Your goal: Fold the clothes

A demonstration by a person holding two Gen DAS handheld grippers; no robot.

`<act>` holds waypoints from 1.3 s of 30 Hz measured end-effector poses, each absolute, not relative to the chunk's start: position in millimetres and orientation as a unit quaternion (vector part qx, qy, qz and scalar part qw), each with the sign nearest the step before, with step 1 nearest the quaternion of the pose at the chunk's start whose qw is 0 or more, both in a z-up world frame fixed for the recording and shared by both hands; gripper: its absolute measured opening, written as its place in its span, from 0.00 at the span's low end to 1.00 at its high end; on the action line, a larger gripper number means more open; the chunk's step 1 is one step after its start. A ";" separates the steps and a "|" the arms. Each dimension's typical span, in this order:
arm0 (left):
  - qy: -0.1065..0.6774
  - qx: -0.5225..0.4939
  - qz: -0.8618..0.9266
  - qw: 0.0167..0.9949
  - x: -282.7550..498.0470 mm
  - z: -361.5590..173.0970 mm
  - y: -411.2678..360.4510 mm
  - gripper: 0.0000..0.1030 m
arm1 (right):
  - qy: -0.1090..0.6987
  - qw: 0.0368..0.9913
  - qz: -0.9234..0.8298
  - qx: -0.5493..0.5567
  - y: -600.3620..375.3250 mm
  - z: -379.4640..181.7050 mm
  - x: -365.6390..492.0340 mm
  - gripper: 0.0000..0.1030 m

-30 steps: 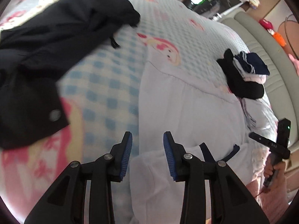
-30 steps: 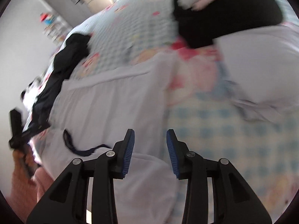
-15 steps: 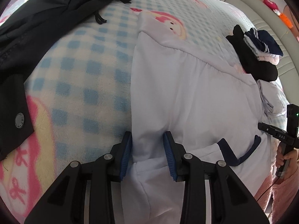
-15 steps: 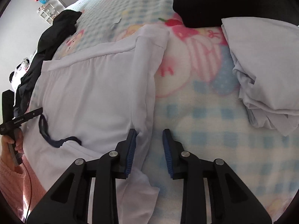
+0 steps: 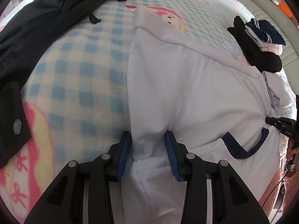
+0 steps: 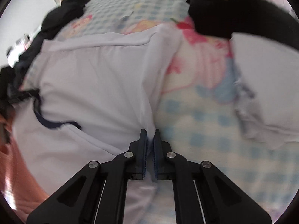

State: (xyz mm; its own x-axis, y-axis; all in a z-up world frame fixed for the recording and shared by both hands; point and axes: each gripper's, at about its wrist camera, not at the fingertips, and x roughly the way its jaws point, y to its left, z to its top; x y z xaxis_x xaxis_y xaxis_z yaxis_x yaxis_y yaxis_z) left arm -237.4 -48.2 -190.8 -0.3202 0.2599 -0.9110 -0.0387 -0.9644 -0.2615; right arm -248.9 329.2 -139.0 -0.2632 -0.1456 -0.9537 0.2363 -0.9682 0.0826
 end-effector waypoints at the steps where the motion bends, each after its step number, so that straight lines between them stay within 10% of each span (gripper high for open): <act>1: -0.095 -0.576 0.806 0.092 -237.8 -191.2 -48.1 0.39 | 0.058 0.108 -0.797 0.592 330.3 -136.3 -247.8 0.01; 23: -0.144 -0.521 0.835 0.106 -330.4 -154.8 -69.6 0.42 | -0.115 0.079 -0.815 0.562 354.6 -138.3 -336.6 0.22; 24: -0.141 -0.520 0.836 0.107 -336.7 -157.2 -66.7 0.37 | -0.126 0.081 -0.816 0.559 355.3 -140.1 -341.5 0.26; 25: -0.132 -0.518 0.839 0.100 -340.6 -157.9 -64.7 0.06 | -0.136 0.083 -0.816 0.555 356.0 -141.9 -346.4 0.28; 35: -0.103 -0.520 0.843 0.088 -350.4 -149.8 -83.5 0.11 | -0.149 0.103 -0.809 0.559 353.3 -142.8 -376.0 0.32; 39: -0.148 -0.532 0.826 0.114 -356.5 -162.4 -83.5 0.34 | -0.173 0.112 -0.791 0.576 346.8 -160.7 -390.7 0.48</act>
State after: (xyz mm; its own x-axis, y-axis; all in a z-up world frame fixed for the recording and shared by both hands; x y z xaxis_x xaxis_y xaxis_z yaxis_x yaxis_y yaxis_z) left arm -356.5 -83.5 -162.4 -0.4086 0.3464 -0.8445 -0.0307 -0.9299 -0.3666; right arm -390.7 346.8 -160.7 -0.3106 -0.3773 -0.8724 -0.0215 -0.9148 0.4033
